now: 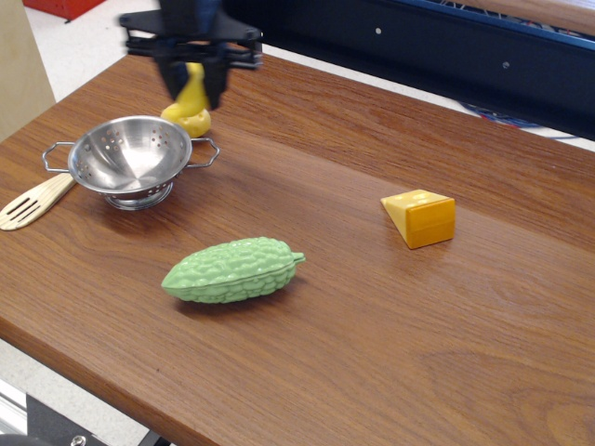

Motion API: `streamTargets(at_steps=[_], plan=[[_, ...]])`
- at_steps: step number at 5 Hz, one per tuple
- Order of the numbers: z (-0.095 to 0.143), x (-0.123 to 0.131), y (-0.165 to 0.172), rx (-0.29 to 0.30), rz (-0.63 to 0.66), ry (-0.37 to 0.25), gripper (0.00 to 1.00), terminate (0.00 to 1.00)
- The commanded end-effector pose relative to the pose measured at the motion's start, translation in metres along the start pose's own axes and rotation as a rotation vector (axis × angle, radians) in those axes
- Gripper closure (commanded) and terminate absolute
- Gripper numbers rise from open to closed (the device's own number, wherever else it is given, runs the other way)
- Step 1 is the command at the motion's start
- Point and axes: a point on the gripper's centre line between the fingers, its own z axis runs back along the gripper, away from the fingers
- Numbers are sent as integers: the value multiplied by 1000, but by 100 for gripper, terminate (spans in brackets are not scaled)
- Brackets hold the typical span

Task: Take banana out of colander

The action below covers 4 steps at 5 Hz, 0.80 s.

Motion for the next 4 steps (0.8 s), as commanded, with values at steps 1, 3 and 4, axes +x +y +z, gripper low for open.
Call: streamTargets(at_steps=[1,3,4], plan=[[-5,51,-17,38,95,-72,100,0],[-39,61,-19,81,101,-68,100,0],[-51,59,-20,91,98,-30,0,0]])
